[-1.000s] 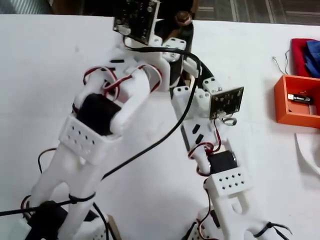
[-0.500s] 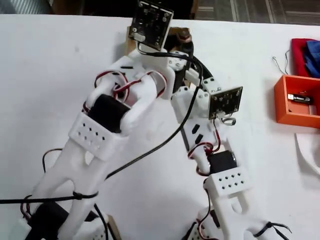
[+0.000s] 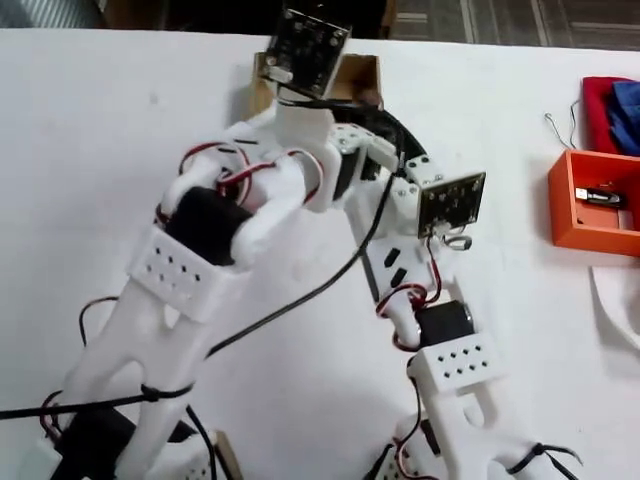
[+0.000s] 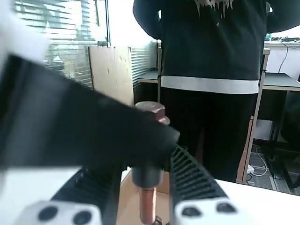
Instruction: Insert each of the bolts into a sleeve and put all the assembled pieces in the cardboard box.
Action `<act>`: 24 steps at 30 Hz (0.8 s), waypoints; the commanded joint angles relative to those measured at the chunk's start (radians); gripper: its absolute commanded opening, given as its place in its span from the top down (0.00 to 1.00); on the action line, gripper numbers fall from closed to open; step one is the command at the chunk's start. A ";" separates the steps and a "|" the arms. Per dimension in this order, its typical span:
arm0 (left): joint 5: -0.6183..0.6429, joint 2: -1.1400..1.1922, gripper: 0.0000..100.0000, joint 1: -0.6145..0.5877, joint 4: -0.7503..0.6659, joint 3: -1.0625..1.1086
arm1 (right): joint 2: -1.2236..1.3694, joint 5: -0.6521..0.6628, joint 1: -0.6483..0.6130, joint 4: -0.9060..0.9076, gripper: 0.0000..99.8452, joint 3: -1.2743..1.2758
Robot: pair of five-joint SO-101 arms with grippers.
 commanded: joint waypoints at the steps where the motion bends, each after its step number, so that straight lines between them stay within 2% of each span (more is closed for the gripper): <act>1: 0.008 -0.015 0.82 -0.032 0.008 -0.102 | -0.039 -0.008 0.015 -0.028 0.98 -0.057; 9: 0.002 -0.012 0.87 -0.046 0.061 -0.380 | -0.030 -0.008 0.013 -0.028 0.98 -0.057; 12: 0.002 -0.015 0.92 -0.144 0.124 -0.446 | -0.030 -0.011 0.013 -0.028 0.98 -0.060; 14: 0.005 -0.017 0.98 -0.259 0.186 -0.461 | -0.030 -0.014 0.012 -0.025 0.98 -0.071; 16: 0.005 -0.015 0.97 -0.391 0.282 -0.463 | -0.030 -0.015 0.008 0.045 0.98 -0.112; 18: 0.000 -0.009 0.98 -0.525 0.402 -0.461 | -0.027 -0.044 0.005 0.216 0.98 -0.206; 20: 0.000 -0.008 0.97 -0.660 0.529 -0.417 | 0.001 -0.140 0.012 0.437 0.98 -0.333; 22: 0.000 -0.008 0.97 -0.789 0.609 -0.295 | 0.065 -0.193 0.013 0.615 0.98 -0.489; 24: -0.003 -0.008 0.97 -0.893 0.628 -0.110 | 0.174 -0.193 0.007 0.739 0.98 -0.669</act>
